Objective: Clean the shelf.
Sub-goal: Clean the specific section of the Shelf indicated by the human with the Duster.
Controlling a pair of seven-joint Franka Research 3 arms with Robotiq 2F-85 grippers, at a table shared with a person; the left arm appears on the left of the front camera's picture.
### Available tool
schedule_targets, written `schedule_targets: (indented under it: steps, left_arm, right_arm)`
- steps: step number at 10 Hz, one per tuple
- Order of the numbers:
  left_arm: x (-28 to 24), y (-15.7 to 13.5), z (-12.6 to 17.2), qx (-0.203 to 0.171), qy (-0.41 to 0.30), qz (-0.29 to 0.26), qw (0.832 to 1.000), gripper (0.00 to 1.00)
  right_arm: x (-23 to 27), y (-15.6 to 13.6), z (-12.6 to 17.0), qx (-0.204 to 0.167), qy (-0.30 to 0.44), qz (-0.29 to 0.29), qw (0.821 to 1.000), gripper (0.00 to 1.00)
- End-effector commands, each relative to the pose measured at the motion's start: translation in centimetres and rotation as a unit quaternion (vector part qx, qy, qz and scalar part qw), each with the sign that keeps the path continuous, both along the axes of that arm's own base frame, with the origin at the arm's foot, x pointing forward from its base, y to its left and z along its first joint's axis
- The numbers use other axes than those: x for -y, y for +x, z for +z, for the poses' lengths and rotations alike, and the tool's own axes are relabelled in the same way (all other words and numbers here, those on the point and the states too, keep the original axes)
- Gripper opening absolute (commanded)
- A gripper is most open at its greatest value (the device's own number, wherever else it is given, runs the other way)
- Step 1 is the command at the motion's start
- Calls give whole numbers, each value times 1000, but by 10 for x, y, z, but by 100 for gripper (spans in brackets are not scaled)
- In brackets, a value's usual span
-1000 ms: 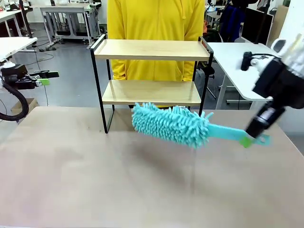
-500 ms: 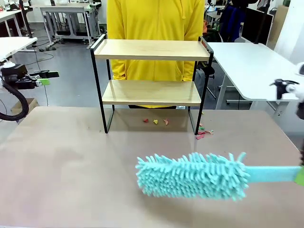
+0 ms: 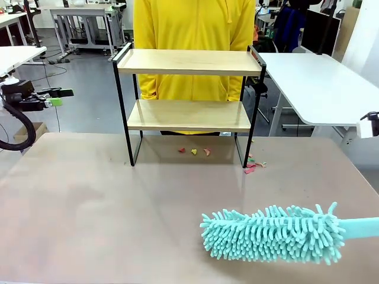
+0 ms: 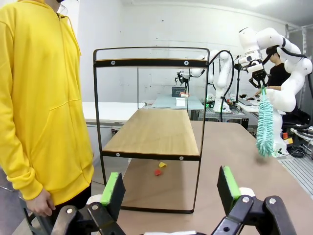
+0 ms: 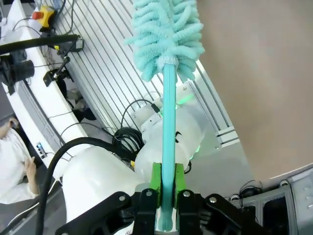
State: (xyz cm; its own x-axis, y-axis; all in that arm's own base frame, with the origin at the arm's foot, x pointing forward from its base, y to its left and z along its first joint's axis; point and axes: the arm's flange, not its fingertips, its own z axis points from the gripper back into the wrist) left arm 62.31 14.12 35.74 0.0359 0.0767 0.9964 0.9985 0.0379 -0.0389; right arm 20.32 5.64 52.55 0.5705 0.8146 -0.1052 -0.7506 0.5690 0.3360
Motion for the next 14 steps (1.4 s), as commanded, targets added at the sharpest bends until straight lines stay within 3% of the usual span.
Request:
schedule_targets:
  steps: [1,14]
  left_arm:
    - [0,-3,3,1,-1,-1,1000,100]
    - [0,-3,3,1,-1,-1,1000,100]
  right_arm:
    - [-5,-6,3,-1,6,11,1000,14]
    - [-5,-6,3,-1,6,11,1000,14]
